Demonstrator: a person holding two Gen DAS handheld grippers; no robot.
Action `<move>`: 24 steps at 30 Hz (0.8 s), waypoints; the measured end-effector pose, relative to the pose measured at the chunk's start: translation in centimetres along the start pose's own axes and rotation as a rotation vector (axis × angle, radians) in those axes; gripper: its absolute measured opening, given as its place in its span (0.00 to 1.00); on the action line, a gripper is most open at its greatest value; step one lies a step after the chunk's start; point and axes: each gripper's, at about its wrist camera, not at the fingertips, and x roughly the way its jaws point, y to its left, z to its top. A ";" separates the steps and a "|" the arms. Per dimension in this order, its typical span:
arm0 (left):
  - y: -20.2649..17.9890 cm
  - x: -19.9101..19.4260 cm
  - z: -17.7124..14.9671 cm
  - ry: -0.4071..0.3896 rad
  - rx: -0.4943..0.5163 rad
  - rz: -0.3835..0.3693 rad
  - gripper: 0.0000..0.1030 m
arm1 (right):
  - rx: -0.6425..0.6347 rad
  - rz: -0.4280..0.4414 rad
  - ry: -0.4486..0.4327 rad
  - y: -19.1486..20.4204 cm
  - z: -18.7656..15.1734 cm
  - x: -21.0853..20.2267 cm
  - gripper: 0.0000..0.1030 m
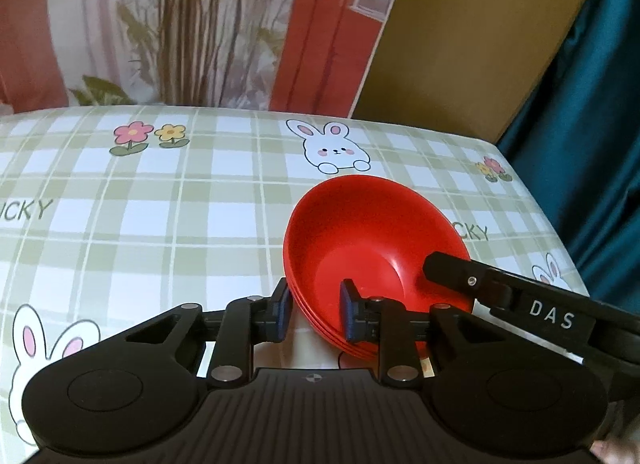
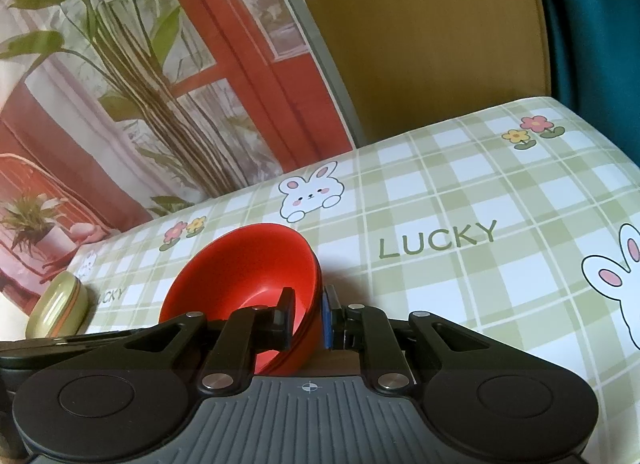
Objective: Organize plates and bowls
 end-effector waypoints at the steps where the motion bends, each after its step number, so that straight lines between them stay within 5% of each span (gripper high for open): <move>1: 0.0 -0.1 -0.1 -0.003 0.003 0.003 0.26 | -0.003 0.001 0.001 0.0 0.0 0.0 0.14; 24: 2.4 -3.9 -0.6 -0.092 -0.075 0.063 0.26 | -0.141 0.008 0.031 5.9 0.0 -0.2 0.13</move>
